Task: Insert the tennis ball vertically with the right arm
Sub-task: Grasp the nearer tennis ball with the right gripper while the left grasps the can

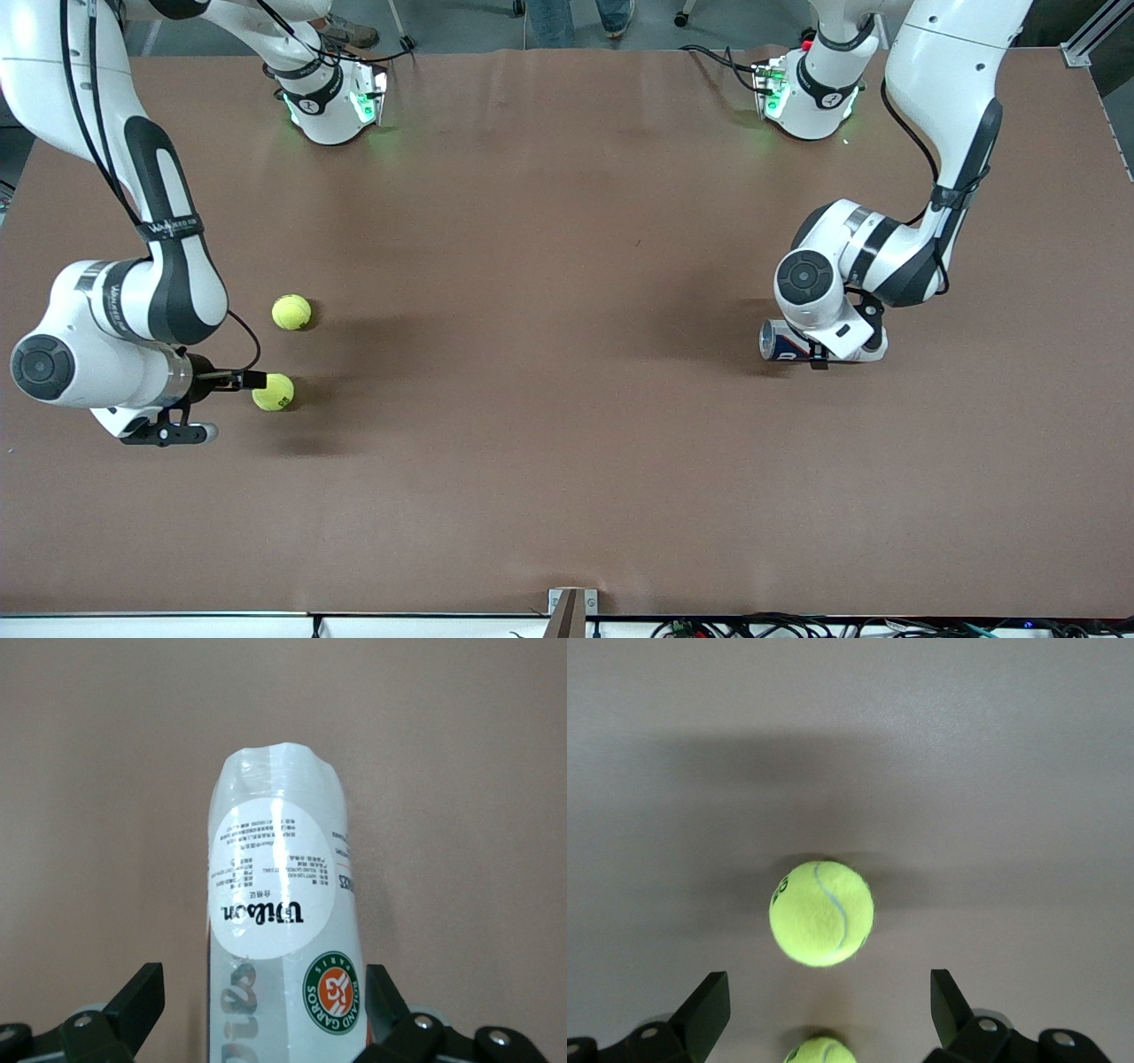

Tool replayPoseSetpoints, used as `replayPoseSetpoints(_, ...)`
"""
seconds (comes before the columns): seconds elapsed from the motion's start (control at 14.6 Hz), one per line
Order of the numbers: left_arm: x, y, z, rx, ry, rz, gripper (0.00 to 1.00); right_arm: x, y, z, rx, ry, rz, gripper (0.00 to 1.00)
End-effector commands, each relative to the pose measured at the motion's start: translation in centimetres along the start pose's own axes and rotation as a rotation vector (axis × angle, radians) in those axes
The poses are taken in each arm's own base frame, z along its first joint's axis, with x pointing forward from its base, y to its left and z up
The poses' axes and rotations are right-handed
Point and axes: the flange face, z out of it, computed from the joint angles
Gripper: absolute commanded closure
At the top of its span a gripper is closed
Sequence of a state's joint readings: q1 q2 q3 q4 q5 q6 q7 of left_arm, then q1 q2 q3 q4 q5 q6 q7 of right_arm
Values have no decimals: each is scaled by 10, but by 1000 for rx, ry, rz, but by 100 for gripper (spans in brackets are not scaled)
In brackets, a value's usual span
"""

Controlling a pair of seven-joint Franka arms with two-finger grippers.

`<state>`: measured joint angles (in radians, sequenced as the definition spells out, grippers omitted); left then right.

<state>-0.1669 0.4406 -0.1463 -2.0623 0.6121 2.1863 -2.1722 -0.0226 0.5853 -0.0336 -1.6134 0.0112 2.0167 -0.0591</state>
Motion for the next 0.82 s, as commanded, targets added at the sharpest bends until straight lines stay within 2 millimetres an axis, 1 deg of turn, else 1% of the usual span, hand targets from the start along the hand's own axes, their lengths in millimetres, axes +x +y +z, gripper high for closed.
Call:
replayPoseSetpoints(0.0, -4, -4, 14, -5, 64, -3, 0, 6, 4, 30, 7, -13, 12, 0)
replayPoseSetpoints(0.21, -10, -5, 32, -7, 106, 4, 0, 6, -1, 43, 8, -33, 6, 0)
replayPoseSetpoints(0.34, -10, -6, 34, -3, 108, 4, 0, 7, -5, 44, 9, -33, 1, 0)
replayPoseSetpoints(0.55, -7, -7, 41, 10, 110, 0, 0, 10, -5, 54, 8, -20, 1, 0)
replayPoseSetpoints(0.62, -5, -7, 43, 12, 111, -2, 0, 11, -3, 58, 8, -22, 4, 0)
replayPoseSetpoints(0.76, 1, -6, 47, 0, 135, 14, 0, 11, -5, 60, 9, -26, 1, 0)
